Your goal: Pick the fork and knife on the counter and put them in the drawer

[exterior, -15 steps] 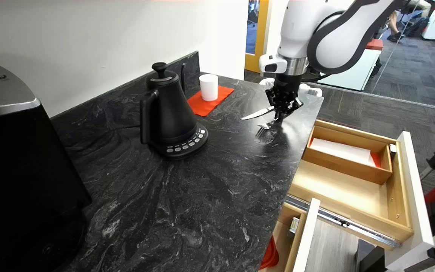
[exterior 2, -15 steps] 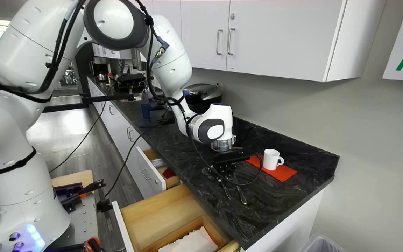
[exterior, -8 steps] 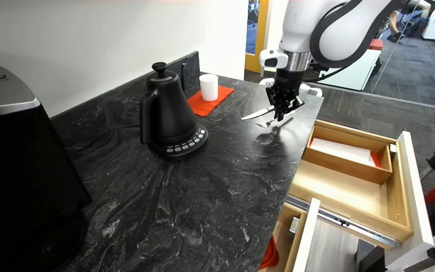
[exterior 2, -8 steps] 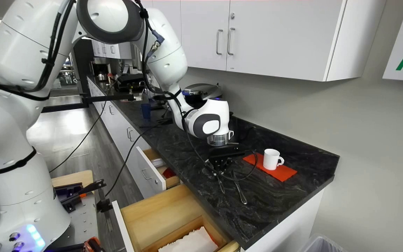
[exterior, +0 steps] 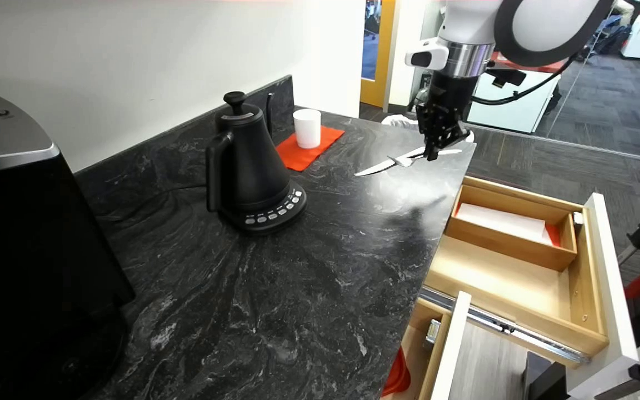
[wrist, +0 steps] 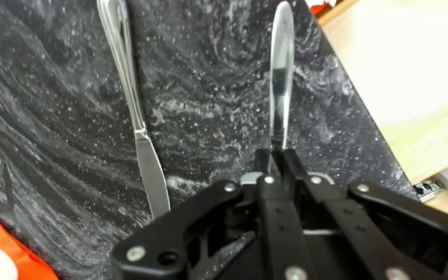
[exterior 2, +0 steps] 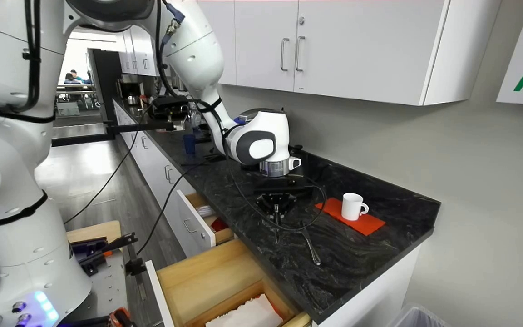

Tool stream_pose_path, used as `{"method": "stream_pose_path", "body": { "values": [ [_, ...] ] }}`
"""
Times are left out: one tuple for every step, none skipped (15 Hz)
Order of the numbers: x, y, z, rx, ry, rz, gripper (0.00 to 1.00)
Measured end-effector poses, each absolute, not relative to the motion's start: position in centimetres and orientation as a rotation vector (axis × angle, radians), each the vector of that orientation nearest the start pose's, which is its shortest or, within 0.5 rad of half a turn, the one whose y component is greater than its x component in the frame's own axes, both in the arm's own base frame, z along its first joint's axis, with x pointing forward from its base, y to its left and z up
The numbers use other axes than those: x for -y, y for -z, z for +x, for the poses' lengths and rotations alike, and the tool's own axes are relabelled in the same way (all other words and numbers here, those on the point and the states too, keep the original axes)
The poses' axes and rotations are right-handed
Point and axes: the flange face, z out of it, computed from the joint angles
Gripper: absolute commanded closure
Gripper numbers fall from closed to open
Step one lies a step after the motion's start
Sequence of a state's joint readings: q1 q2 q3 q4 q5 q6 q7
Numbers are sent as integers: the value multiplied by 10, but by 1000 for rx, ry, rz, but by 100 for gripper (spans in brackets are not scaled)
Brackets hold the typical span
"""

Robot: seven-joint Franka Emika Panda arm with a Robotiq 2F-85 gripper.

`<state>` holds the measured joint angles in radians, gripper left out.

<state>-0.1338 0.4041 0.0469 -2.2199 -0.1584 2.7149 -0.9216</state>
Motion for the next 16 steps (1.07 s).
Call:
{"method": "stream_pose_path", "body": {
  "values": [
    [47, -203, 549, 1448, 81, -2892, 95],
    [52, -205, 540, 1387, 72, -2922, 95],
    [57, -207, 530, 1325, 60, -2951, 95],
    [62, -208, 520, 1266, 48, -2977, 95],
    [66, -208, 510, 1213, 38, -2999, 95],
    [69, -209, 501, 1163, 31, -3019, 95],
    [73, -209, 492, 1114, 27, -3038, 95],
    [76, -209, 484, 1071, 26, -3055, 95],
    [79, -208, 476, 1028, 26, -3071, 95],
    [81, -207, 468, 991, 29, -3085, 95],
    [84, -206, 461, 955, 30, -3099, 95],
    [88, -205, 454, 920, 28, -3117, 95],
    [93, -203, 447, 882, 24, -3139, 95],
    [99, -200, 440, 843, 15, -3164, 95],
    [107, -197, 433, 805, 4, -3192, 95],
    [115, -195, 426, 771, -9, -3219, 95]
  ]
}}
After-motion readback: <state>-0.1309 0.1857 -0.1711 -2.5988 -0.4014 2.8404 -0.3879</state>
